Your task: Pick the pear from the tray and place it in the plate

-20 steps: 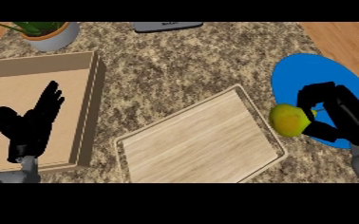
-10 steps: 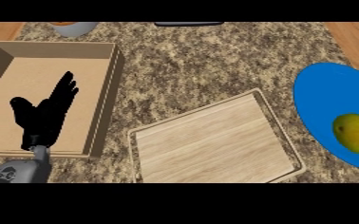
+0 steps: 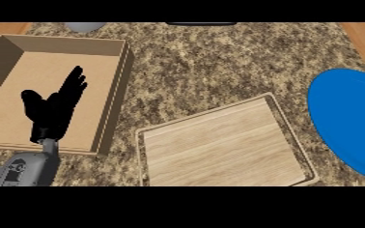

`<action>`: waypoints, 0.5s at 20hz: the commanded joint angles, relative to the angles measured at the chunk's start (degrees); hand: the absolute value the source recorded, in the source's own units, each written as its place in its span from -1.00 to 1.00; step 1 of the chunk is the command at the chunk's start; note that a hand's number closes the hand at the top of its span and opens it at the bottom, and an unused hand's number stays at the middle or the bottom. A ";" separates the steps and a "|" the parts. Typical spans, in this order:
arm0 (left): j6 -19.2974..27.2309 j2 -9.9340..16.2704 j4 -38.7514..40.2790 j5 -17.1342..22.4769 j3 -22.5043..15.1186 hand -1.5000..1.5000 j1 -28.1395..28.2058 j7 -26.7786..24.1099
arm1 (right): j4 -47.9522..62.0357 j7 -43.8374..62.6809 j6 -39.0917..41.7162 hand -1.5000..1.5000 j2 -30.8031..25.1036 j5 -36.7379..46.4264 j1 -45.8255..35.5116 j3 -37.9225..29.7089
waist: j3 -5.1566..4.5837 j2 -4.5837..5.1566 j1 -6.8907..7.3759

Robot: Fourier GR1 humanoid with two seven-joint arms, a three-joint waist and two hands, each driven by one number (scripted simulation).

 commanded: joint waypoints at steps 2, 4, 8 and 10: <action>-0.55 -1.20 4.40 -1.24 0.33 0.00 -1.26 -2.92 | 13.96 -6.29 3.49 1.00 -2.10 5.50 -5.41 3.44 | 0.01 0.25 0.47; -1.47 -0.51 -0.38 -0.34 -0.27 0.00 1.94 -1.75 | 18.70 -3.21 10.68 1.00 -1.61 0.28 -5.89 2.70 | 0.07 0.26 1.49; -0.77 -1.53 0.02 -1.69 -0.02 0.00 1.47 -1.26 | 27.74 -12.06 11.14 -1.00 -0.78 6.35 -14.03 6.18 | 0.04 0.10 0.82; -2.49 -0.54 4.92 -0.65 1.82 0.00 -4.39 0.10 | 31.79 -18.09 13.14 -1.00 -2.07 4.09 -16.20 3.27 | 0.03 0.15 0.27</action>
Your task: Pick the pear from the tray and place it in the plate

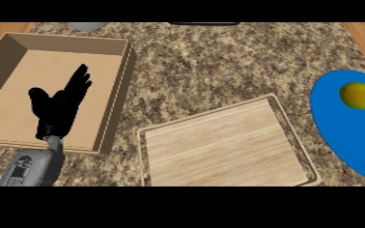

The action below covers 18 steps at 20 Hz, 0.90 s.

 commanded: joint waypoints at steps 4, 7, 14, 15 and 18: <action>1.17 -0.39 -0.83 -1.11 0.69 0.00 -1.41 1.99 | 3.78 -13.44 1.91 -1.00 1.92 -4.68 -3.96 -4.51 | -0.10 -0.27 -1.11; 1.45 -0.87 -1.98 -1.38 0.33 0.00 2.12 1.09 | 1.43 -17.88 11.04 -1.00 1.89 -11.44 -3.38 -7.09 | -0.14 -0.51 -1.65; 0.26 0.20 -1.51 -1.27 1.82 0.00 3.64 -1.15 | 3.18 -1.16 28.59 -1.00 -3.36 -25.55 -3.82 -12.12 | -0.23 -0.45 -1.31; 0.81 -0.55 -3.57 -1.15 0.85 0.00 2.78 1.92 | 2.07 0.60 29.84 -1.00 -1.96 -26.88 -2.30 -11.51 | -0.21 -0.62 -1.59; -0.48 0.47 -1.43 -0.82 1.84 0.00 1.55 1.13 | 6.21 3.29 36.92 -1.00 -3.76 -29.77 -2.47 -10.82 | -0.13 -0.25 -0.99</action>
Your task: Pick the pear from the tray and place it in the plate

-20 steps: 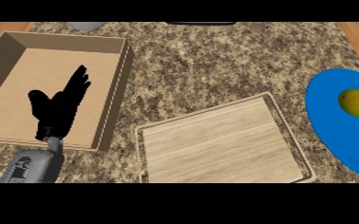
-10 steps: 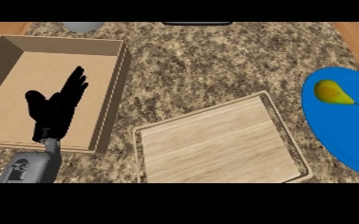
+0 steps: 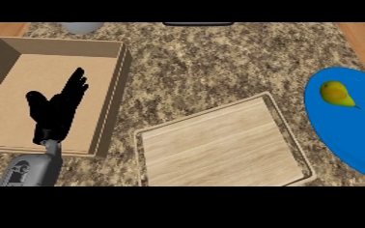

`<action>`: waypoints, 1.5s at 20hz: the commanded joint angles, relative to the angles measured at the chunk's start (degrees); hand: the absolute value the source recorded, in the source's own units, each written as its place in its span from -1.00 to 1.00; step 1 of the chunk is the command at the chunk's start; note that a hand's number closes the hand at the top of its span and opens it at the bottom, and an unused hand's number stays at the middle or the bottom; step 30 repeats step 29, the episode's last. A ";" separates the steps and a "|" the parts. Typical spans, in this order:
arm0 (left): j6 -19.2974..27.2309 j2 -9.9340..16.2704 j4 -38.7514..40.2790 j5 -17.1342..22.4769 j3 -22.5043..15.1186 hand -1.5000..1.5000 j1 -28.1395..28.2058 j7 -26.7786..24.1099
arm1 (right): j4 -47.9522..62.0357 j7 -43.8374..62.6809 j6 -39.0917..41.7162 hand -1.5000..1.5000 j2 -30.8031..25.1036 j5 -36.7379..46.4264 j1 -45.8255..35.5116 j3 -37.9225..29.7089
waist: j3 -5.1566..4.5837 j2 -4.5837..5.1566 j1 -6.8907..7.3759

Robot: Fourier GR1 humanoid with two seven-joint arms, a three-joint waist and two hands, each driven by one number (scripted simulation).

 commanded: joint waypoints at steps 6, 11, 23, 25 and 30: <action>0.82 -2.79 0.62 -2.10 -1.48 0.00 2.80 -3.78 | 6.54 -3.10 16.71 -1.00 -4.50 -5.66 0.67 -1.17 | 0.15 0.27 0.93; -1.97 -1.09 -0.49 0.08 0.10 0.00 2.02 -2.18 | 10.26 -4.32 16.36 -1.00 -5.78 -5.92 -0.96 -1.43 | 0.20 0.39 1.50; -1.48 -1.64 -0.55 -0.46 0.15 0.00 -1.63 0.35 | 17.90 -11.26 13.30 -1.00 -9.41 -2.01 -0.33 0.32 | 0.45 0.69 2.18; -2.35 -0.85 1.50 0.93 2.27 0.00 -1.29 -1.05 | 16.81 -14.72 13.55 -1.00 -10.04 -1.46 2.54 0.62 | 0.40 0.62 1.24; -2.95 -0.39 1.29 -0.19 1.47 0.00 -0.69 -2.01 | 18.32 -14.75 12.47 -1.00 -10.84 -0.26 1.39 2.23 | 0.46 0.74 1.88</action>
